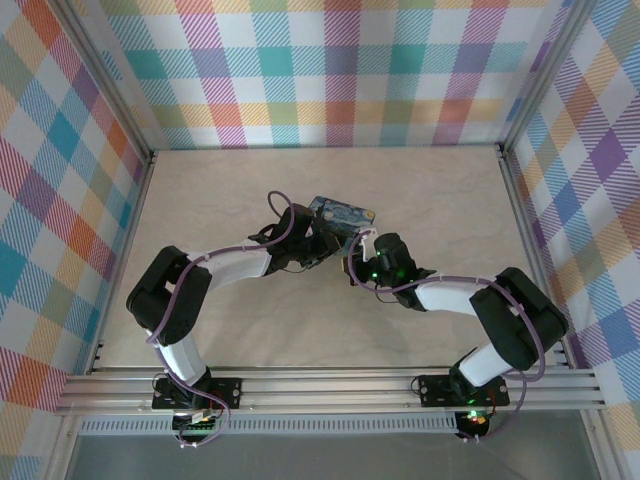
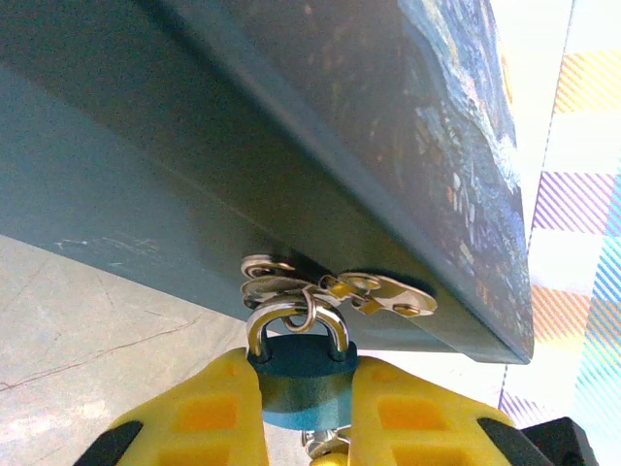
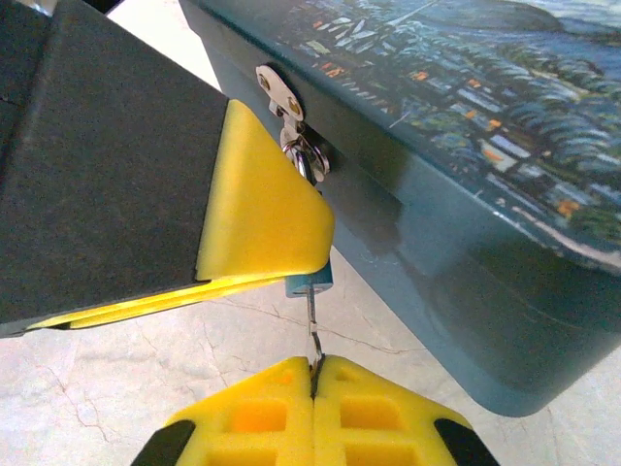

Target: Unlock the padlock with the key

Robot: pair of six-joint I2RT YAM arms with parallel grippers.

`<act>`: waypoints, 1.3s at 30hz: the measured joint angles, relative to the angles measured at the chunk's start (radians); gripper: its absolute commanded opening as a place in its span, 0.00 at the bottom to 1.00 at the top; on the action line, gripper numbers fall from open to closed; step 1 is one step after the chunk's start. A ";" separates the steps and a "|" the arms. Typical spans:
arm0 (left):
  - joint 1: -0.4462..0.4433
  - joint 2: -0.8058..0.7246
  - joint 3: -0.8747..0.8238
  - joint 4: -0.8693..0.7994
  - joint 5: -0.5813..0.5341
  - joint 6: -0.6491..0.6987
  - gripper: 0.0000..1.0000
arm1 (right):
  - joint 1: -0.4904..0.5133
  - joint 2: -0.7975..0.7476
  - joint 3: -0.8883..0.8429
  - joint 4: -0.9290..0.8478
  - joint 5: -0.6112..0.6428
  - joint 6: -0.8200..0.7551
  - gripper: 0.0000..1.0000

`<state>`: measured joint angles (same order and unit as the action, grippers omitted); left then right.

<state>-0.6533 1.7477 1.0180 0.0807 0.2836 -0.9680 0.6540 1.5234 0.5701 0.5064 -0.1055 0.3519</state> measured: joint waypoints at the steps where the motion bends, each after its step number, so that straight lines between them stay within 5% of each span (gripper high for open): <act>1: 0.000 0.000 0.000 0.001 -0.001 -0.005 0.13 | 0.000 0.000 0.000 0.002 0.000 0.006 0.00; 39: 0.000 0.066 0.007 0.134 -0.009 -0.095 0.13 | -0.047 0.079 0.050 0.043 0.010 0.006 0.00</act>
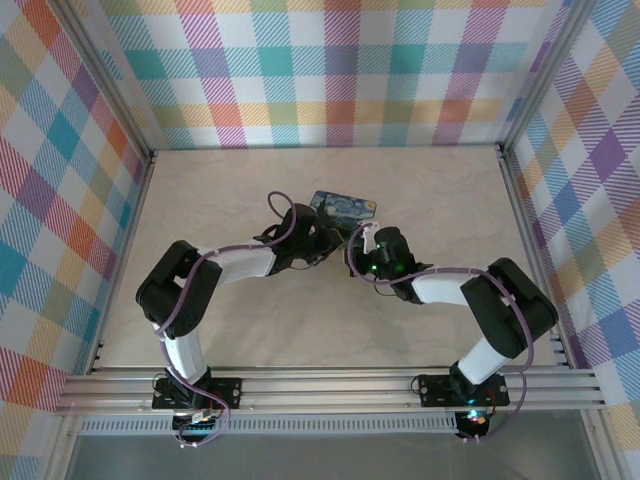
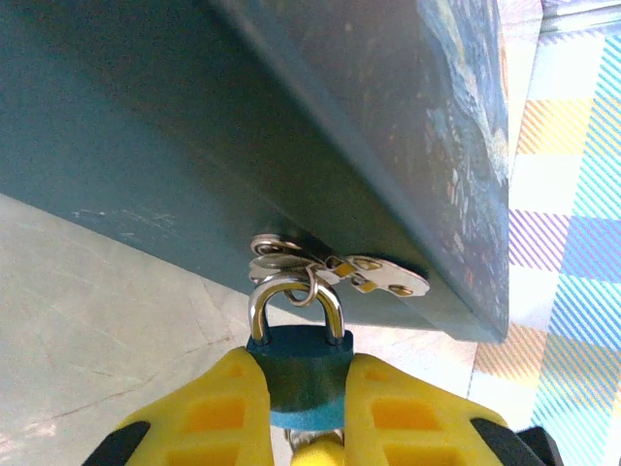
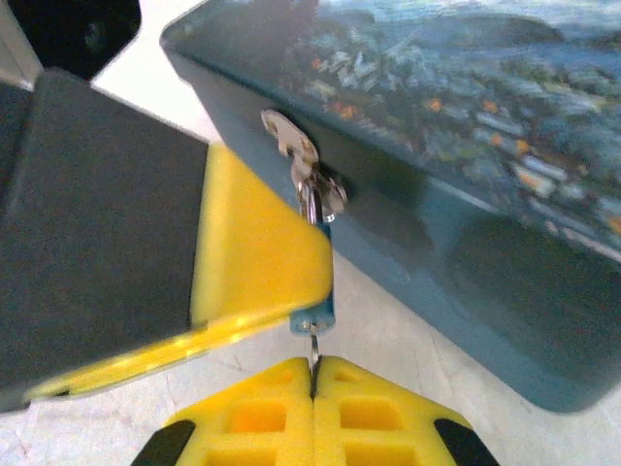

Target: Unlock the padlock with the key

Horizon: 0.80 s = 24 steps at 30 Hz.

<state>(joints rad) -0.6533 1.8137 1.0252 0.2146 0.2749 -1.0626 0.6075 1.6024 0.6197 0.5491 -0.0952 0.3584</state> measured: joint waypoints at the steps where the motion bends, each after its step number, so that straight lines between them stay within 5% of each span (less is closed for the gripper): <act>1: 0.000 0.002 0.002 0.002 0.000 0.000 0.13 | -0.004 0.002 0.001 0.005 -0.006 0.000 0.00; 24: -0.005 0.063 0.019 0.029 0.049 -0.018 0.14 | -0.026 0.009 -0.050 0.043 -0.017 0.024 0.00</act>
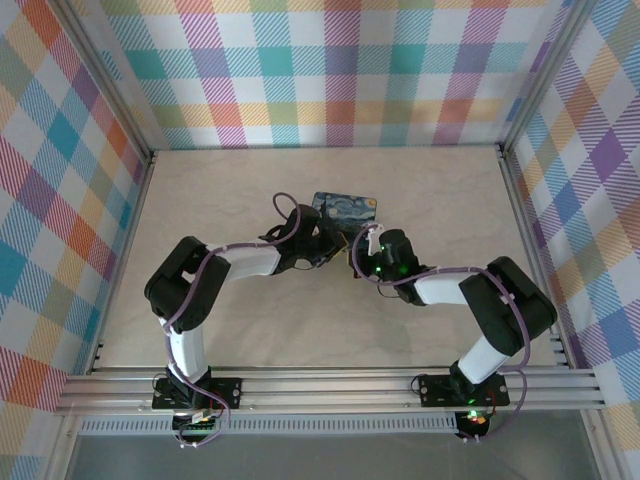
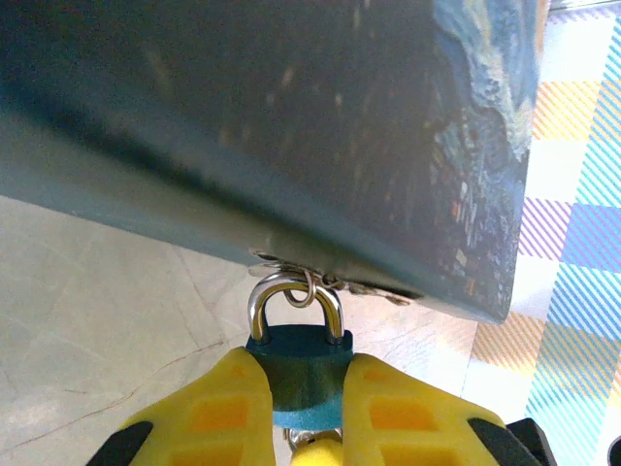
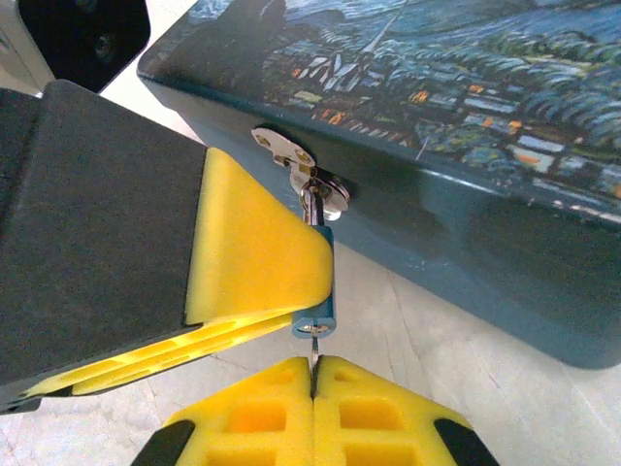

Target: Unlock the padlock with the key

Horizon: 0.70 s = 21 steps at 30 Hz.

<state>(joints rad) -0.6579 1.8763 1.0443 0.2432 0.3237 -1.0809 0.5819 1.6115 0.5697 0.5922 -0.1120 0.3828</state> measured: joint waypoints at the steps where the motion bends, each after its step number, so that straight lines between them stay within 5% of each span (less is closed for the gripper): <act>1: -0.002 0.006 0.000 0.002 0.006 -0.002 0.14 | 0.000 0.000 -0.006 0.002 0.000 0.003 0.00; 21: -0.012 -0.046 -0.101 0.026 0.002 -0.006 0.62 | 0.030 0.041 -0.066 0.171 -0.023 0.108 0.00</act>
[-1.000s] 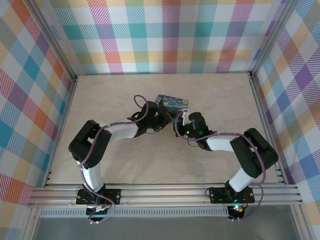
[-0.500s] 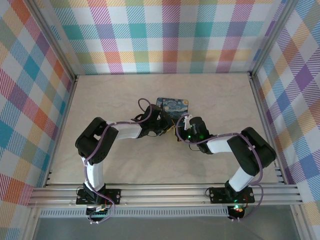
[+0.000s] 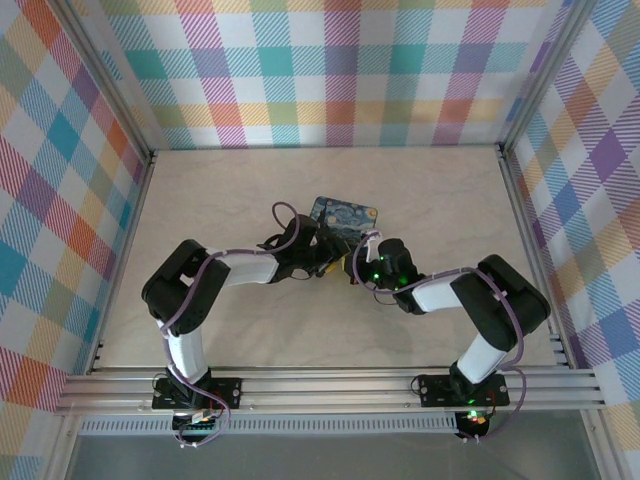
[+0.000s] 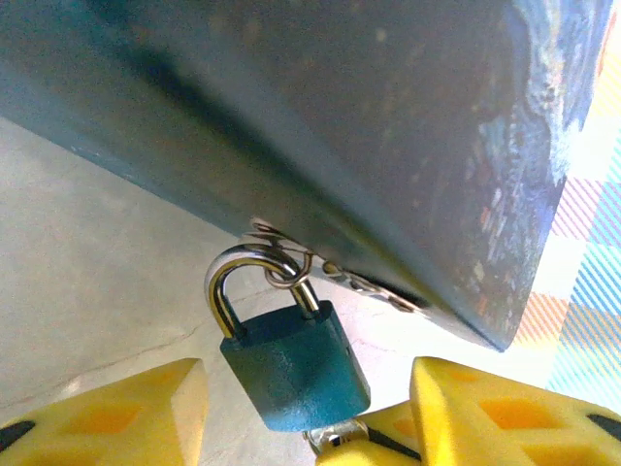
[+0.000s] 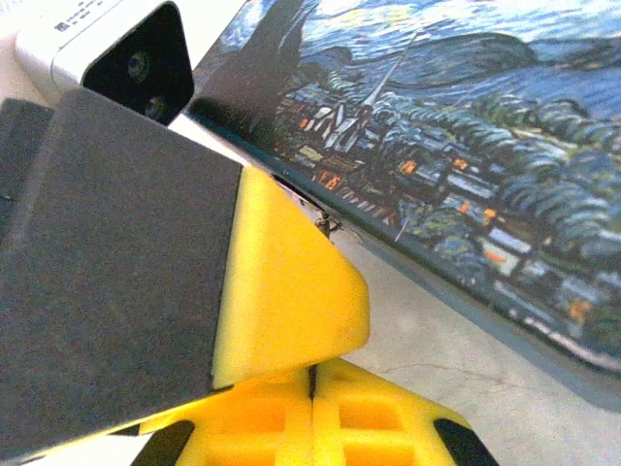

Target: Unlock the padlock with the key

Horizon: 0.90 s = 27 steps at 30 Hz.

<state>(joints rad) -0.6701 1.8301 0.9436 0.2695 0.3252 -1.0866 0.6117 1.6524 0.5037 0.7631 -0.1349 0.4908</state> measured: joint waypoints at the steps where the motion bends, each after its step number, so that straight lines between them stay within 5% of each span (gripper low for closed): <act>1: 0.001 -0.011 -0.009 -0.003 -0.002 0.000 0.63 | 0.002 0.000 0.000 0.000 -0.002 0.002 0.00; 16: 0.049 -0.145 -0.165 0.081 0.010 -0.052 0.66 | 0.021 -0.011 0.000 0.003 -0.002 0.045 0.00; 27: 0.065 -0.169 -0.374 0.372 -0.058 -0.266 0.56 | 0.051 -0.031 0.001 -0.066 0.003 0.094 0.00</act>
<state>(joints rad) -0.6052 1.6608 0.5697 0.6415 0.2668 -1.3525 0.6628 1.6211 0.5049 0.6971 -0.1318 0.5850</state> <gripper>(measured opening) 0.574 0.063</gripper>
